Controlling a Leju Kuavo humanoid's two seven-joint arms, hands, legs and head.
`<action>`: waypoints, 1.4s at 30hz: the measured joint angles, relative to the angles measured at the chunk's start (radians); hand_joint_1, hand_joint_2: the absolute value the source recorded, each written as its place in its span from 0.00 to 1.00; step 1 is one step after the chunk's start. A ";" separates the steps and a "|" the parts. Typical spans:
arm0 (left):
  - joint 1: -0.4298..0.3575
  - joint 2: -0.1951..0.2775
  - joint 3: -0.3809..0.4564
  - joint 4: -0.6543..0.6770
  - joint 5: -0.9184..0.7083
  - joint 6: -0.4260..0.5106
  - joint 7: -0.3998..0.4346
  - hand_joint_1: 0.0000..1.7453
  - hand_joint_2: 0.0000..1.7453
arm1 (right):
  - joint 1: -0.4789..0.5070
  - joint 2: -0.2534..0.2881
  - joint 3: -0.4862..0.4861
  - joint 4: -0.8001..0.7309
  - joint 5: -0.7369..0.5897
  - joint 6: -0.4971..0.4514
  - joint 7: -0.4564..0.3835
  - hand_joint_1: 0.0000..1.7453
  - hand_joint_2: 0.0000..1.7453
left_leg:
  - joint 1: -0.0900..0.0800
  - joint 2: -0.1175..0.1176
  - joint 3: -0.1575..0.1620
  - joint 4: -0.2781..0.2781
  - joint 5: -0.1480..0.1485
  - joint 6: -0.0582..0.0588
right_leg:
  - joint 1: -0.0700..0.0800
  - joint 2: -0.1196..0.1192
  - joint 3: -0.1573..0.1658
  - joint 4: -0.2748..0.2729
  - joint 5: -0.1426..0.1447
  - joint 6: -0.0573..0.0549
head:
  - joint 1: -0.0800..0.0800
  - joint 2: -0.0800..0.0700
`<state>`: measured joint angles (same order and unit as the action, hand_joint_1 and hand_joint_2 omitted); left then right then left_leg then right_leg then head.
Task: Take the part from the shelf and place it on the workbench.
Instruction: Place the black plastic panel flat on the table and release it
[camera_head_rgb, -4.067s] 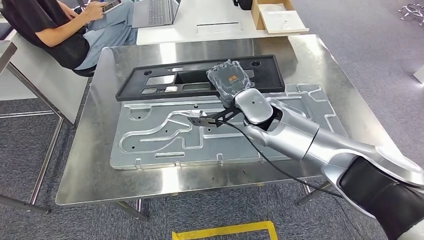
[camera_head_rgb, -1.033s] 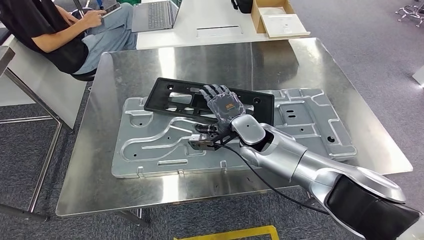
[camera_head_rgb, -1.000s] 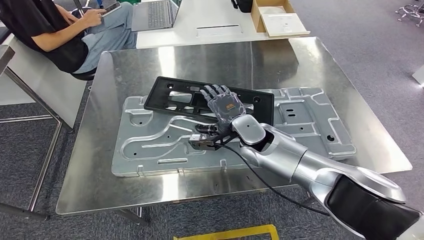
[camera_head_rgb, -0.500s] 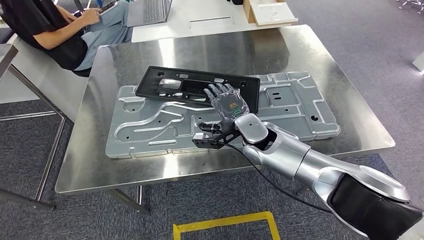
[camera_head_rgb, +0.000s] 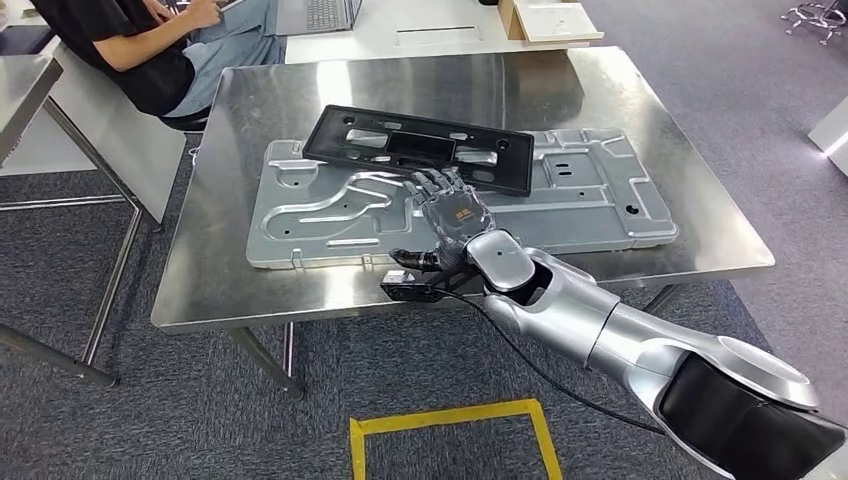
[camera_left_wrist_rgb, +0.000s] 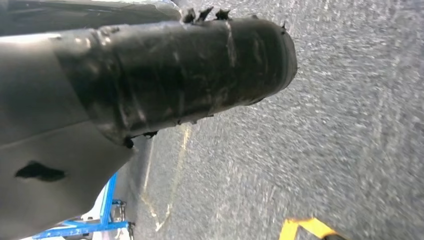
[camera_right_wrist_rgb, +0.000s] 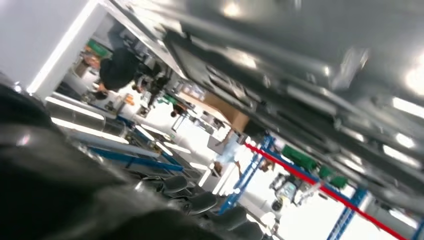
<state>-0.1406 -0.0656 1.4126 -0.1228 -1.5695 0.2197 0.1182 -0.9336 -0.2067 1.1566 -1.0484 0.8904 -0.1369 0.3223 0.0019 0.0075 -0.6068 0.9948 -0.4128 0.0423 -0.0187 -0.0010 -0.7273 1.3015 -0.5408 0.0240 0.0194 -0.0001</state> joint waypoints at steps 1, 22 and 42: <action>0.000 0.000 0.000 0.000 0.000 0.000 0.001 0.00 0.00 | 0.000 0.000 0.000 0.000 0.000 0.000 0.000 0.00 0.00 | -0.001 0.000 -0.018 0.006 0.010 -0.002 | 0.000 0.000 0.031 -0.021 0.026 -0.002 | 0.000 0.000; -0.002 0.001 0.000 0.000 -0.001 0.013 0.010 0.00 0.00 | -0.001 0.012 -0.001 -0.007 0.004 -0.002 0.002 0.00 0.00 | 0.000 -0.013 0.112 0.002 -0.113 -0.048 | -0.001 -0.008 0.042 -0.281 0.199 -0.017 | -0.004 0.000; 0.008 -0.004 -0.002 0.001 -0.001 0.014 0.006 0.00 0.00 | 0.019 0.002 -0.001 0.002 0.017 -0.010 0.011 0.00 0.00 | 0.010 -0.006 -0.117 0.125 -0.064 -0.065 | 0.002 -0.003 0.145 -0.280 0.083 -0.048 | -0.002 0.000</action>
<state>-0.1329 -0.0693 1.4103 -0.1220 -1.5703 0.2336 0.1237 -0.9148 -0.2042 1.1555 -1.0459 0.9078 -0.1469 0.3334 0.0117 0.0017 -0.7236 1.1203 -0.4770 -0.0229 -0.0163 -0.0045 -0.5824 1.0212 -0.4583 -0.0240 0.0177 0.0000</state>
